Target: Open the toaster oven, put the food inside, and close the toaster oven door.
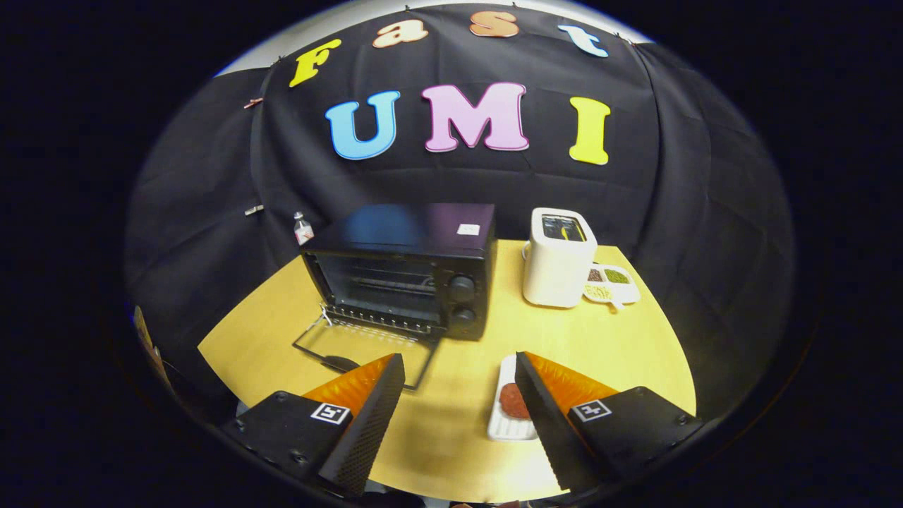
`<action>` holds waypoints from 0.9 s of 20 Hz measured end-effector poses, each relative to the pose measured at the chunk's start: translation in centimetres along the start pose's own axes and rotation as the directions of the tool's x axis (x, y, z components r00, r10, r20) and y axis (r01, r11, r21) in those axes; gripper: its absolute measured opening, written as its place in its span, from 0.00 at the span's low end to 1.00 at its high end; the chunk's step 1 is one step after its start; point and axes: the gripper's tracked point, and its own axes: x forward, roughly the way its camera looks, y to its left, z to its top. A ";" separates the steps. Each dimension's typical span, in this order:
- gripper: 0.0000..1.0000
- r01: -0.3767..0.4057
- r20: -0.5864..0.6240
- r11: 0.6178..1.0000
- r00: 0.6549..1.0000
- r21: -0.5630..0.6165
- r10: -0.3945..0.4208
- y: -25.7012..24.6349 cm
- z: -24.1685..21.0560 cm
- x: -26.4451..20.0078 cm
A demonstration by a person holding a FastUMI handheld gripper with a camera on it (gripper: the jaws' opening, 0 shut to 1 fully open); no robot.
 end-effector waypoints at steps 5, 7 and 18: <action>0.99 -0.036 -0.208 0.996 0.977 0.081 0.052 -8.5 -2.9 2.1; 0.98 -0.054 -0.285 0.990 0.954 0.130 0.089 -10.6 -4.7 3.3; 0.30 -0.152 -0.413 0.861 0.828 0.486 0.379 -10.1 -9.9 7.2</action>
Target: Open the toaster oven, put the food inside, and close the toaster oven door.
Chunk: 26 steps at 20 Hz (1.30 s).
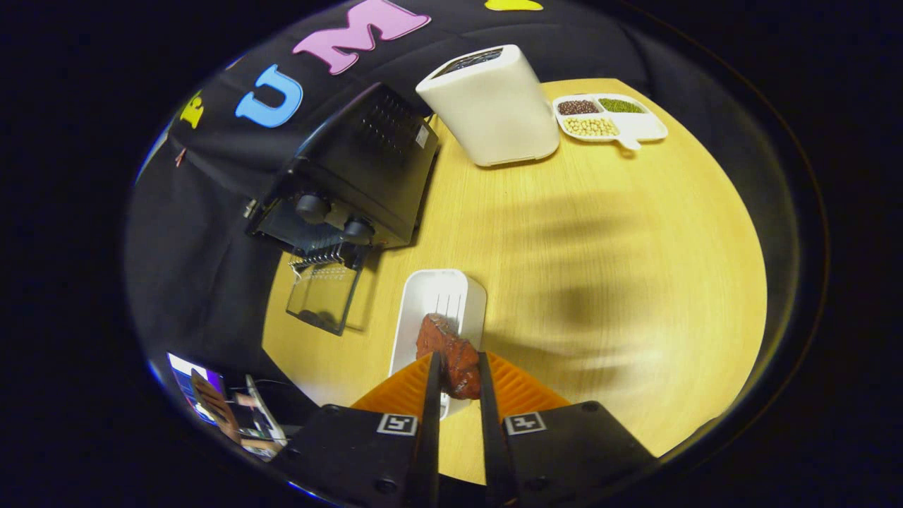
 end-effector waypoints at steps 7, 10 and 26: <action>0.11 0.050 0.178 0.999 0.983 0.004 -0.050 2.0 1.3 -3.3; 0.11 0.018 0.256 1.000 0.967 -0.012 -0.014 6.7 1.3 -4.7; 0.11 -0.163 0.319 0.987 0.934 -0.012 0.158 28.5 -2.2 6.7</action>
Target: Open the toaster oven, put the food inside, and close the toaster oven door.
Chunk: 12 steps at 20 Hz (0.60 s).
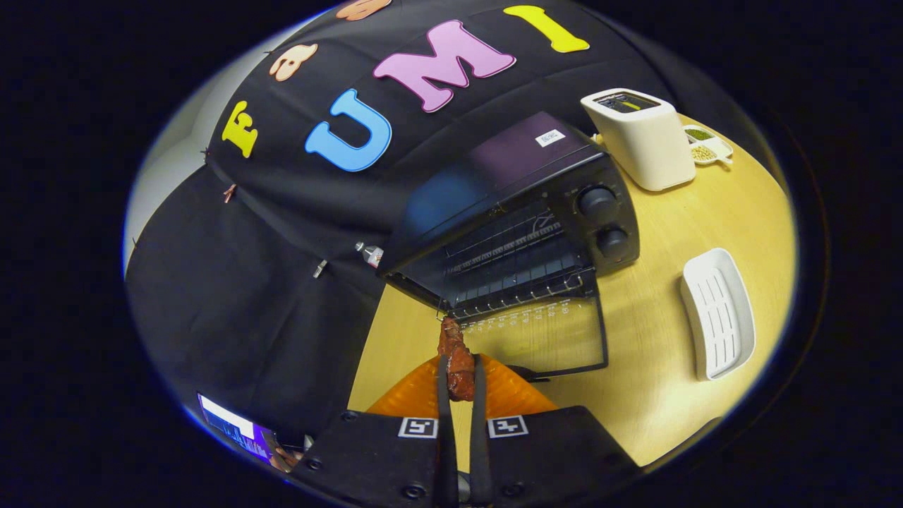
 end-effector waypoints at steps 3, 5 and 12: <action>0.11 0.008 0.007 1.000 1.000 0.004 -0.008 0.3 0.1 1.6; 0.11 0.018 0.022 1.000 1.000 0.016 -0.018 0.0 0.7 2.7; 0.11 0.049 0.073 0.996 0.996 0.081 -0.055 -1.9 2.1 7.2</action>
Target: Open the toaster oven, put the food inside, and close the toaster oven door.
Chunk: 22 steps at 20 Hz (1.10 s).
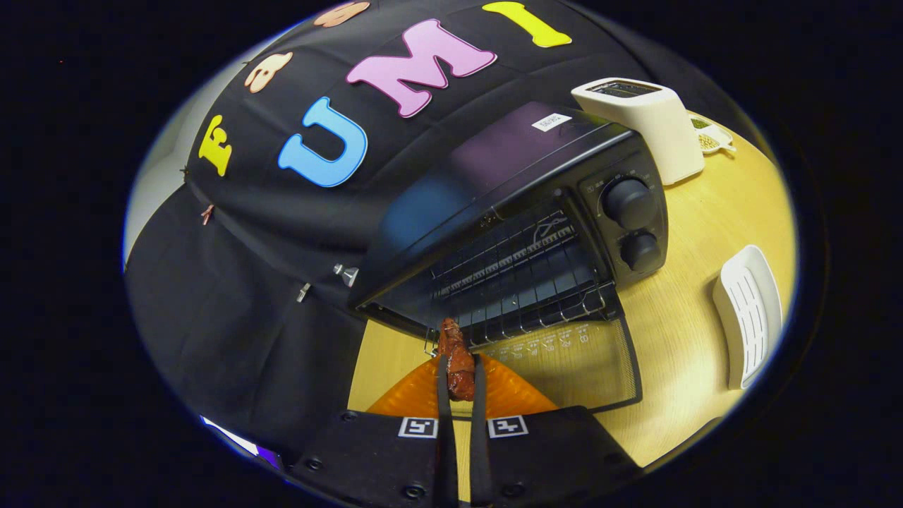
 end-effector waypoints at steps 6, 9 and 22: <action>0.11 -0.030 0.074 0.998 0.997 0.060 0.025 -0.3 2.1 4.0; 0.11 -0.043 0.083 0.996 0.996 0.075 0.037 -0.9 2.6 5.6; 0.76 0.256 0.186 0.942 0.958 -0.217 -0.217 -5.5 6.8 5.4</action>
